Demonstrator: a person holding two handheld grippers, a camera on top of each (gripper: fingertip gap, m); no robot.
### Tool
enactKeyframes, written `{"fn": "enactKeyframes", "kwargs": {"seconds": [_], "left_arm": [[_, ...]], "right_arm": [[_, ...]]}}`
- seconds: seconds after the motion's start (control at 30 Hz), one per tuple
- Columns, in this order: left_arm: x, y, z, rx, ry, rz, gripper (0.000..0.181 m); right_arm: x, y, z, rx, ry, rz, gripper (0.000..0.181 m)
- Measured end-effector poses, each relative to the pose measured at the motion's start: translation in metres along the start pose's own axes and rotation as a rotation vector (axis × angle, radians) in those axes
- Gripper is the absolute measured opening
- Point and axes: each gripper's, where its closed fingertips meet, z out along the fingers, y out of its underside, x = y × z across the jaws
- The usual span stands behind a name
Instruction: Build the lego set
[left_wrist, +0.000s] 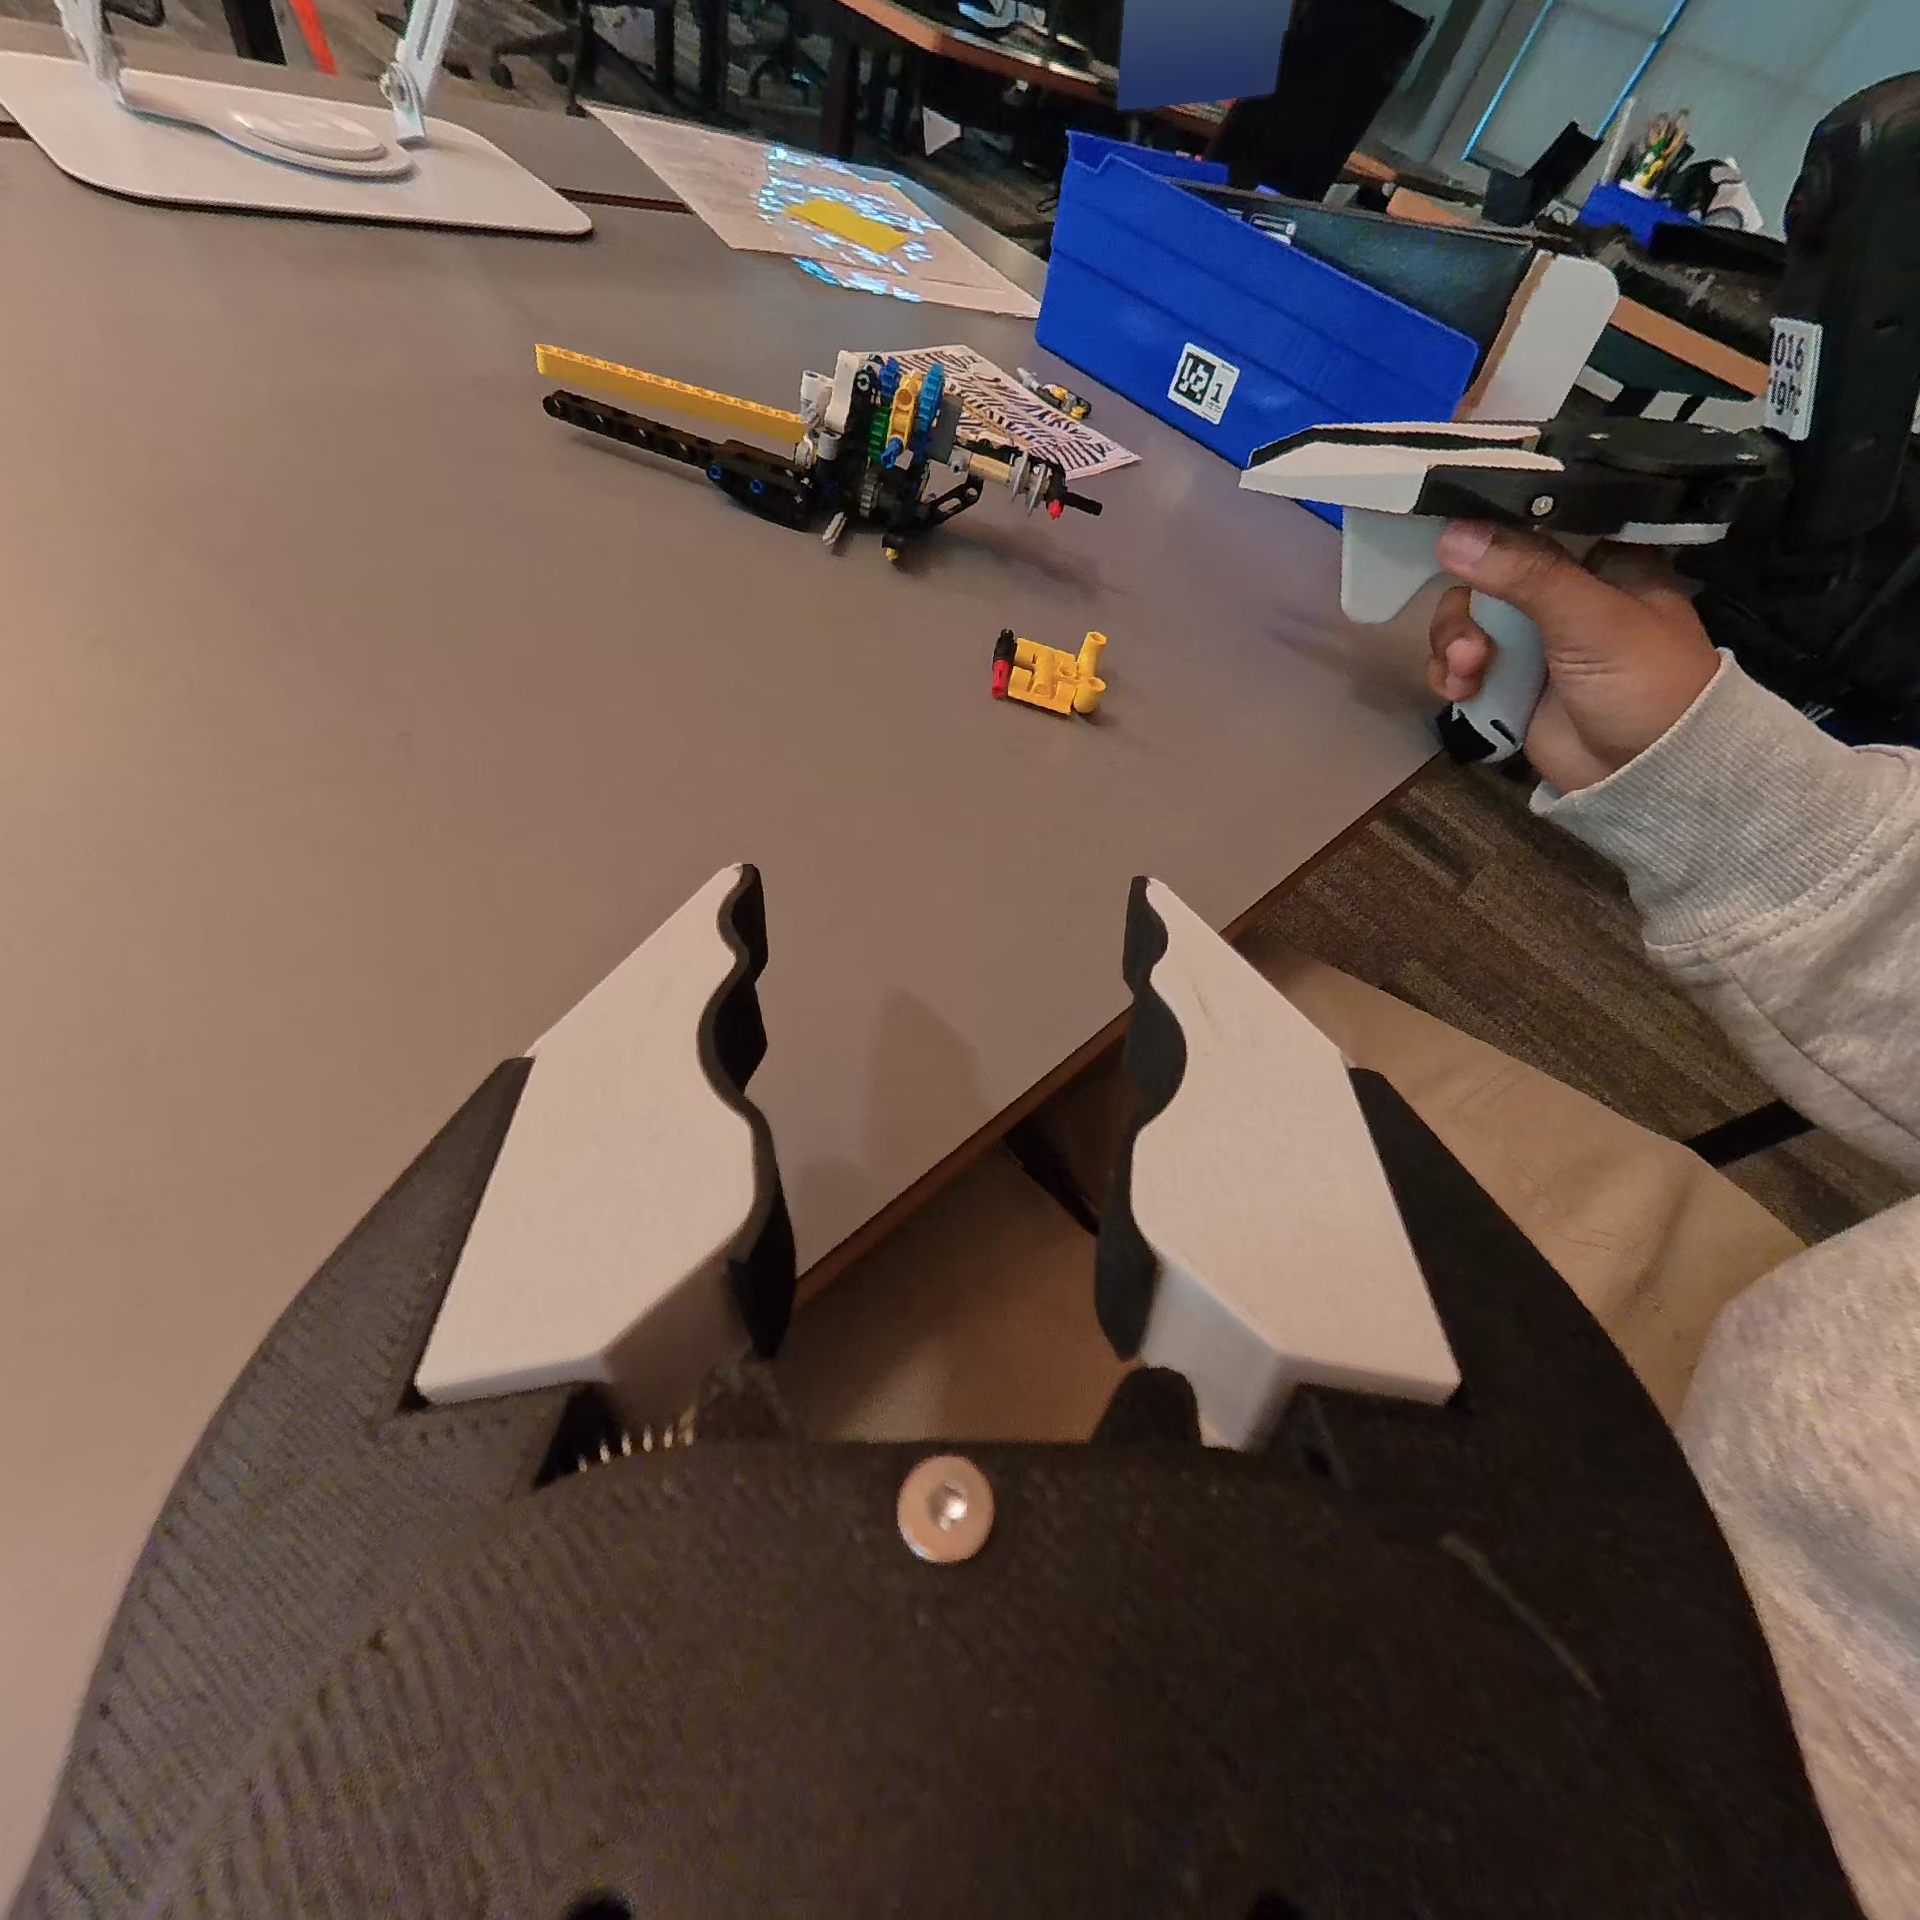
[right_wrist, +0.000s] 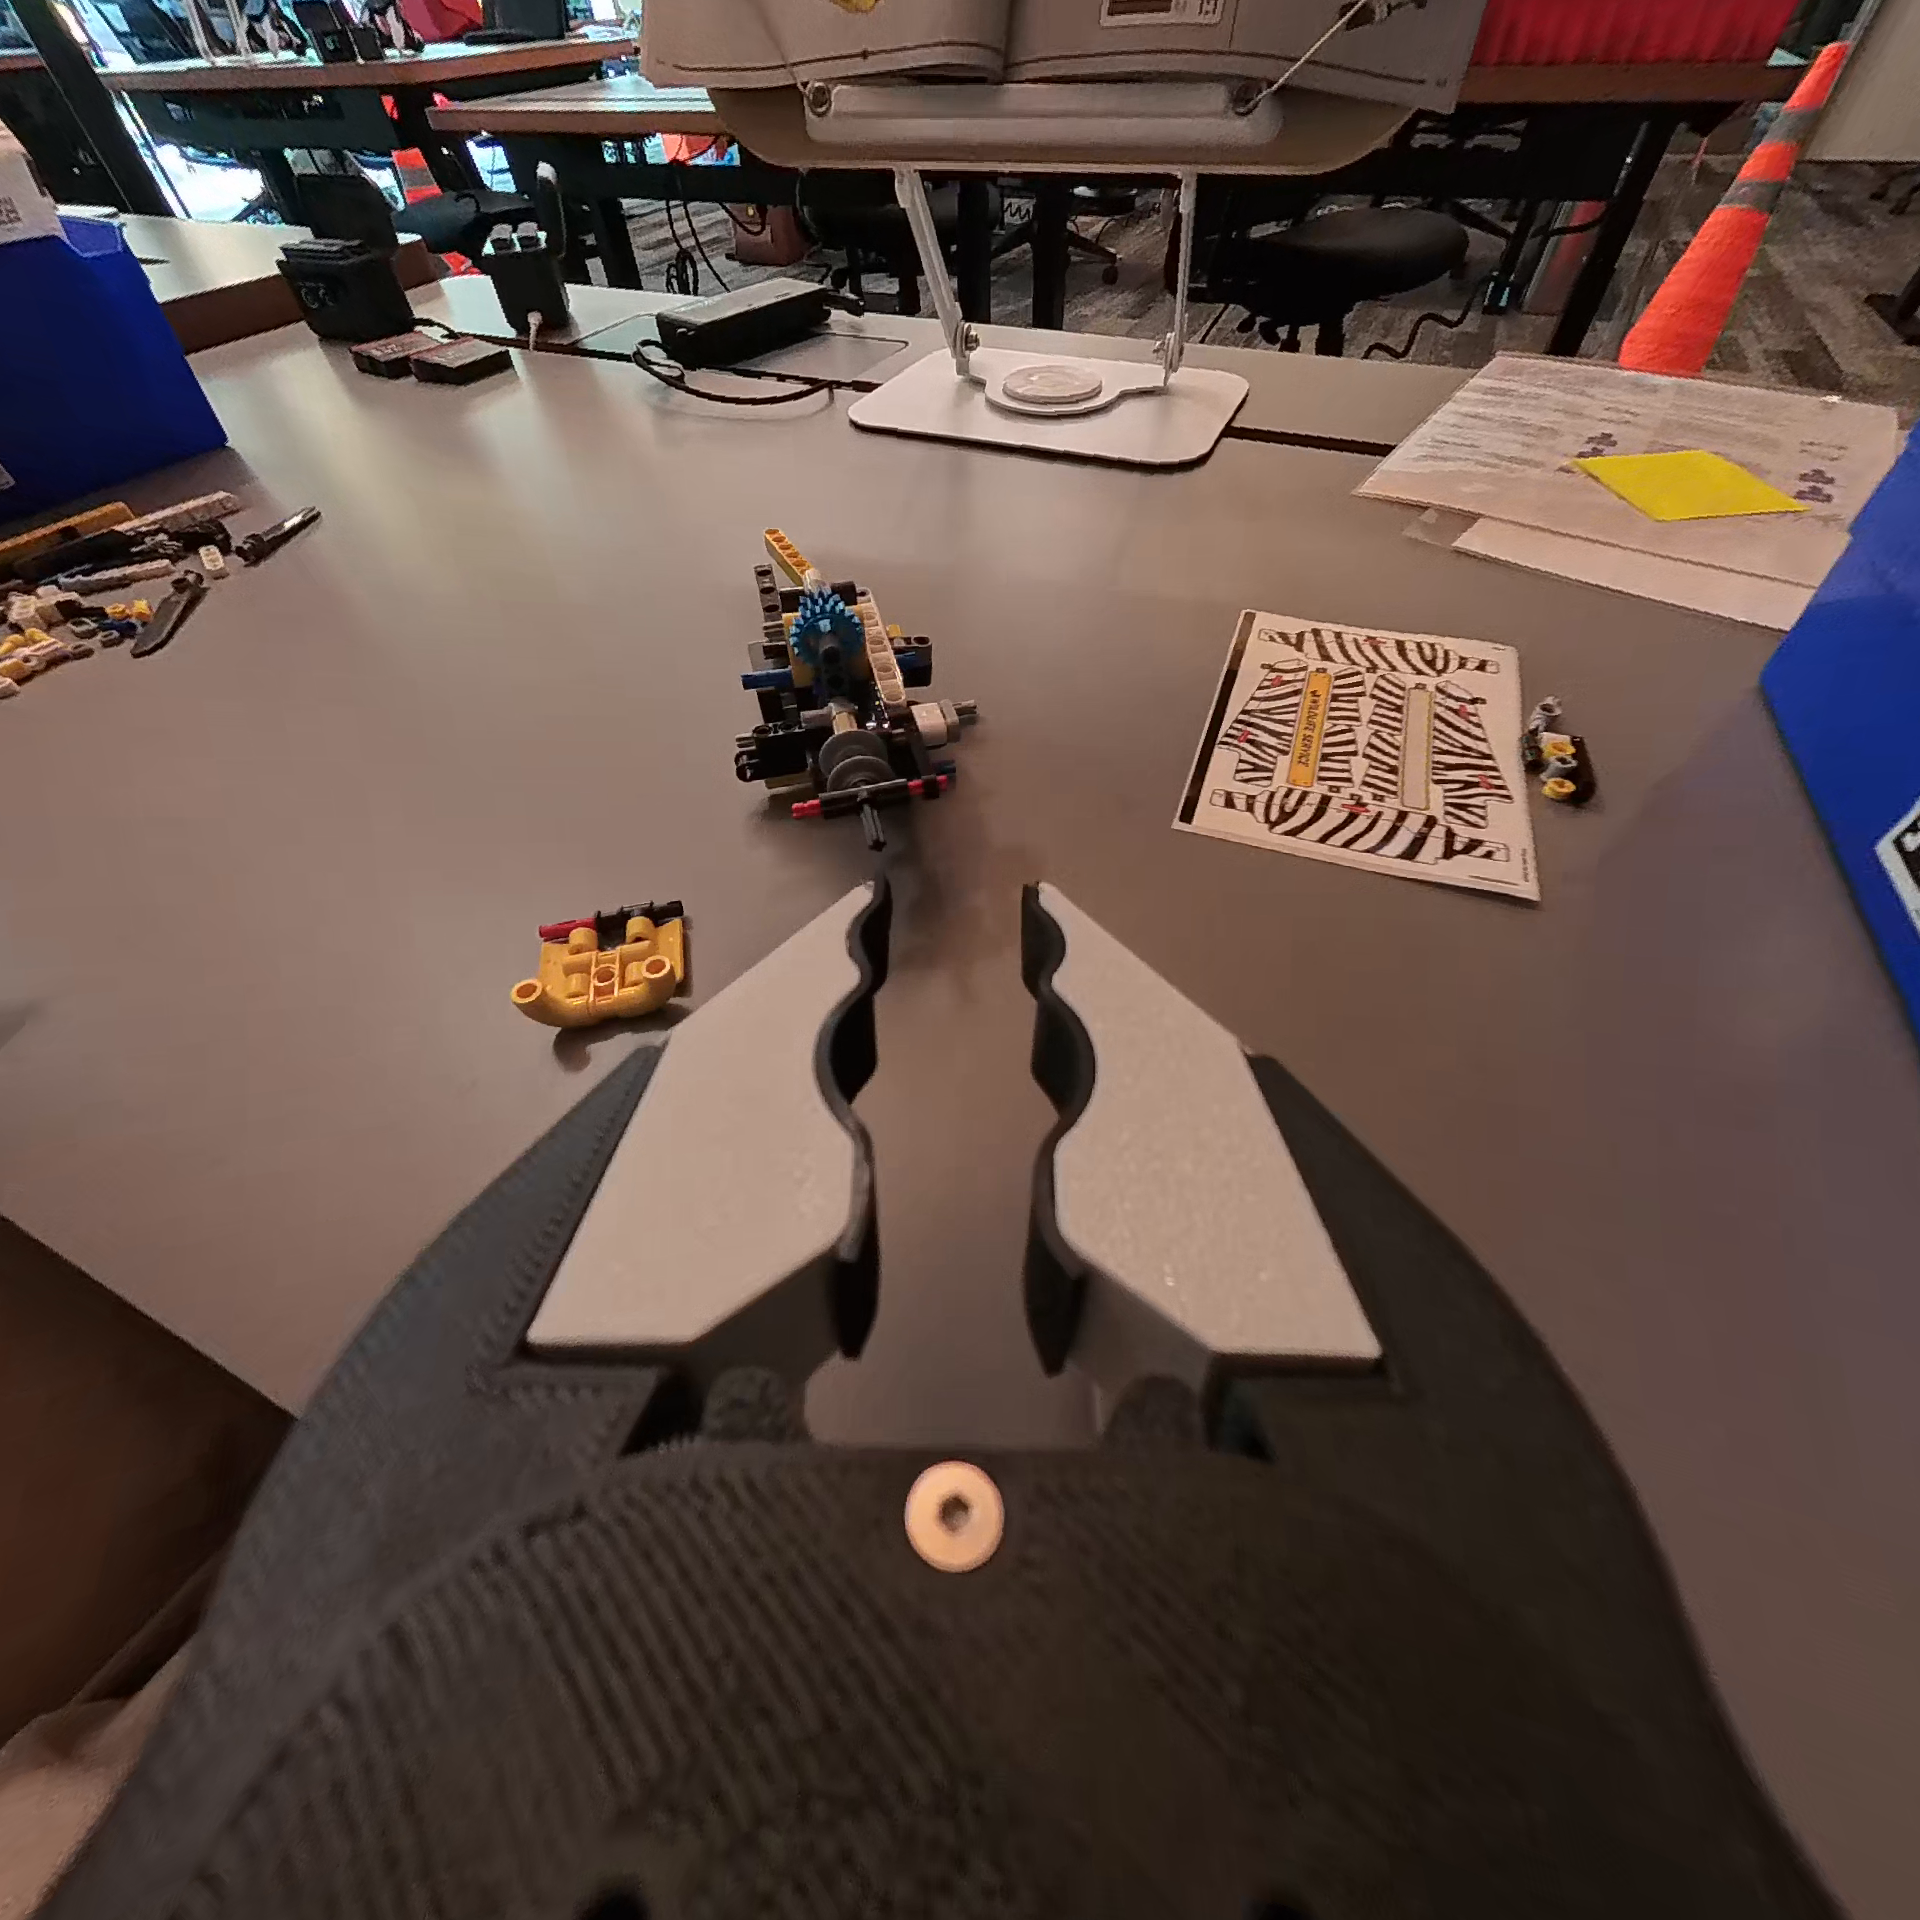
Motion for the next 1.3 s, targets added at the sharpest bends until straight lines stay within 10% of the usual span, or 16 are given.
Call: {"fn": "enactKeyframes", "kwargs": {"seconds": [0.87, 1.3], "left_arm": [[0.001, 0.000, -0.002, -0.007, 0.003, -0.029, 0.068], [-0.039, -0.018, -0.040, 0.122, -0.012, -0.293, 0.068]], "right_arm": [[-0.003, -0.005, -0.002, 0.015, -0.007, -0.039, 0.027], [-0.014, 0.007, 0.036, -0.138, 0.217, -1.090, 0.030]]}}
